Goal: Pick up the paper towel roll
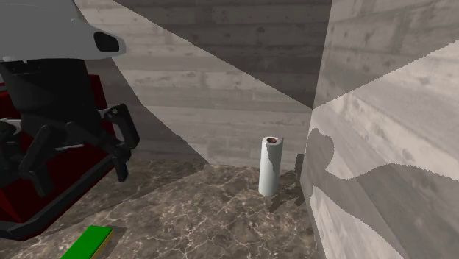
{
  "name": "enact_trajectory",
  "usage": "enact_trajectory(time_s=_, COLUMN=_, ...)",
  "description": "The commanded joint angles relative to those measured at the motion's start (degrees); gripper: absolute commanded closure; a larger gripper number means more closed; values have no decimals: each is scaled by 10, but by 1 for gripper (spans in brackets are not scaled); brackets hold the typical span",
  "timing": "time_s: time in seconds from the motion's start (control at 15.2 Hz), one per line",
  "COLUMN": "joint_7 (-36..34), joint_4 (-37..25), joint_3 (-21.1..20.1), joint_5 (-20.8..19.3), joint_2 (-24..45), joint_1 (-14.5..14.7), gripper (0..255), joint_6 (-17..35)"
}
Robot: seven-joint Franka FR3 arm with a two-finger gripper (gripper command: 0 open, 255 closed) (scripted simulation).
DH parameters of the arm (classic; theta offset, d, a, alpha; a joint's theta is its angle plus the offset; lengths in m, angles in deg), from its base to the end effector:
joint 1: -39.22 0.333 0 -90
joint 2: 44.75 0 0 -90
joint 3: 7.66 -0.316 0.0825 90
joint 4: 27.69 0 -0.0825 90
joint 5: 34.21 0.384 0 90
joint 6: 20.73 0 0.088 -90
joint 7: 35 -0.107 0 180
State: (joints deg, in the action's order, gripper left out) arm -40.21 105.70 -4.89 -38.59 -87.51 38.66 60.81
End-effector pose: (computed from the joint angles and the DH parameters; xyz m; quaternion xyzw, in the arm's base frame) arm 0.3000 -0.0308 0.5795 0.9942 -0.0691 -0.0790 0.0236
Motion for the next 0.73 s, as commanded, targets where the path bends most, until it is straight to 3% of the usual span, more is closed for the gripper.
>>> enact_trajectory(time_s=0.0, joint_7=0, joint_4=0, joint_3=0, joint_5=0, joint_2=0, joint_1=0, gripper=0, joint_6=0)
enact_trajectory(time_s=0.66, joint_7=51, joint_4=-51, joint_3=91, joint_5=-48, joint_2=134, joint_1=-43, gripper=0, joint_6=117)
